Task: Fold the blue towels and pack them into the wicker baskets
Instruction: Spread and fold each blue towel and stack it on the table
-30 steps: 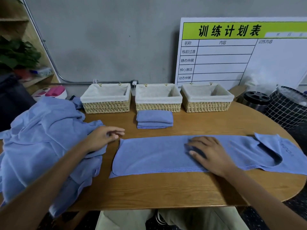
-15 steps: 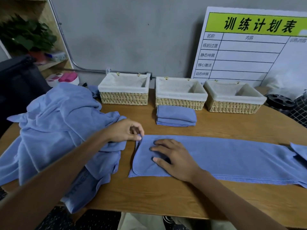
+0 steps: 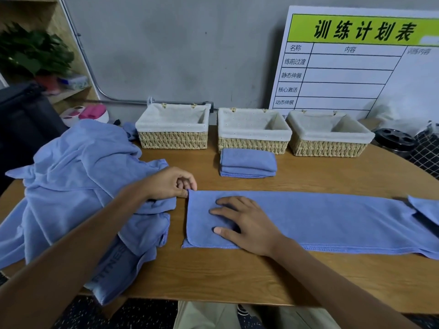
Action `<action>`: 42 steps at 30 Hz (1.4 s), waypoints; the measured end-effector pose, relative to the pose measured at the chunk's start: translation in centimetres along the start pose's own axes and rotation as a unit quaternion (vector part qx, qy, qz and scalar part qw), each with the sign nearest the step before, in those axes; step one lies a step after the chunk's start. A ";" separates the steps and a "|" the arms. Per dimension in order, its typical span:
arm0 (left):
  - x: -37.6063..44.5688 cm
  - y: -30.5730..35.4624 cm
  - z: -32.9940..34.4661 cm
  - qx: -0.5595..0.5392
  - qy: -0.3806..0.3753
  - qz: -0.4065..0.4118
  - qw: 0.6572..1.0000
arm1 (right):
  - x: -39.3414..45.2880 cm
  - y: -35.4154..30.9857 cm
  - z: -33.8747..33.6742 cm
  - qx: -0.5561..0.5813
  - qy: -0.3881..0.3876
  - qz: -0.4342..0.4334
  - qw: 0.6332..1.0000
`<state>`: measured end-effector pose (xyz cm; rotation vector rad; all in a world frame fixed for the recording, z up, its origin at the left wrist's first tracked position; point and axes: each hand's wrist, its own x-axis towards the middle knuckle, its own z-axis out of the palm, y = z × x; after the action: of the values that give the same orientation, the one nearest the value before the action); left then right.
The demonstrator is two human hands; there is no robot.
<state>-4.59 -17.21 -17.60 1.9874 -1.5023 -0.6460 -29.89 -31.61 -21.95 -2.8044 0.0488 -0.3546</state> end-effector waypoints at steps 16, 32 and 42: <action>-0.8 1.1 -1.1 0.182 0.044 0.015 0.982 | -0.1 -0.2 0.0 -0.039 0.016 -0.038 0.998; -3.3 6.2 11.7 0.291 -0.001 -0.083 0.953 | -8.6 7.2 -5.0 -0.074 -0.041 0.223 0.971; -1.2 9.6 14.5 0.285 0.034 -0.134 0.948 | -8.9 7.0 -5.6 -0.068 -0.083 0.239 0.965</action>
<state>-21.31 -20.26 -21.45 2.6527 -1.5045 -0.2485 -39.84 -39.31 -21.12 -2.8201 0.7212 0.0009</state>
